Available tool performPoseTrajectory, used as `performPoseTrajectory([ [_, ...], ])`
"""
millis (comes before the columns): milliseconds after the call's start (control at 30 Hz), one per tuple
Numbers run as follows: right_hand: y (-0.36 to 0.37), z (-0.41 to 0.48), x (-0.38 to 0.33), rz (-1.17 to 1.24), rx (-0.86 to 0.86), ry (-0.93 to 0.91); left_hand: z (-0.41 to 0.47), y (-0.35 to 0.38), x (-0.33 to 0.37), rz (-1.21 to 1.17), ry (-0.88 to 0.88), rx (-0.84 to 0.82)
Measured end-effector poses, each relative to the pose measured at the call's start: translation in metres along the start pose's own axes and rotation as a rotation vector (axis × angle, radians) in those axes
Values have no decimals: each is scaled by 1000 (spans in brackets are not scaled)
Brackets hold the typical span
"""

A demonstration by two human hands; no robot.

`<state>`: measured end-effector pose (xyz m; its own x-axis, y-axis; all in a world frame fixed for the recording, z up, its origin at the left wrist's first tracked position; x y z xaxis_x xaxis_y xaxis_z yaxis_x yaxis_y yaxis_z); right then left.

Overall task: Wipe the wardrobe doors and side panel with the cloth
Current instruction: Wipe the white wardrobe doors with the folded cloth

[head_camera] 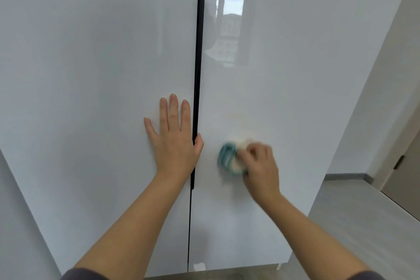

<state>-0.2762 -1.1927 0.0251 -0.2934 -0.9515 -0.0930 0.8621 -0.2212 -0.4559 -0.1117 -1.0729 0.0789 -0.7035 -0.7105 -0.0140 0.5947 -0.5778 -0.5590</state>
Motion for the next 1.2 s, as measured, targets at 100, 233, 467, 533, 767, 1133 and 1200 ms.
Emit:
performPoseTrajectory([
  [100, 6, -15, 8, -44, -179, -87, 0, 0, 2, 29, 12, -18],
  [233, -56, 47, 43, -31, 15, 123, 0, 2, 3, 50, 17, -22],
  [467, -123, 58, 121, 106, 550, 690, 1, 0, 4, 97, 39, -48],
  [533, -125, 53, 132, 146, 636, 781, 2, 0, 6, 102, 38, -55],
  [767, -56, 5, 65, 180, 586, 815, 1, -2, 8, 127, 45, -93],
  [1133, 83, -73, -54, 102, -92, -101, 2, -7, 9, 144, 44, -47],
  [1200, 100, -95, -52, 63, -286, -317, -1, -6, 10, 127, 32, -30],
])
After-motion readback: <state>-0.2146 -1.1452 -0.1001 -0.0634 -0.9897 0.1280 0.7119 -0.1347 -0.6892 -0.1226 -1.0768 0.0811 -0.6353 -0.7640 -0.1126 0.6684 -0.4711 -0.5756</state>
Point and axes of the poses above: each hand's wrist, its own z-axis towards the middle knuckle, its own y-axis out of the palm, x = y × z, the point moved 6 cm from there along z, towards the middle knuckle, and after that the axes turned 12 degrees about z, right-handed, at the moved point
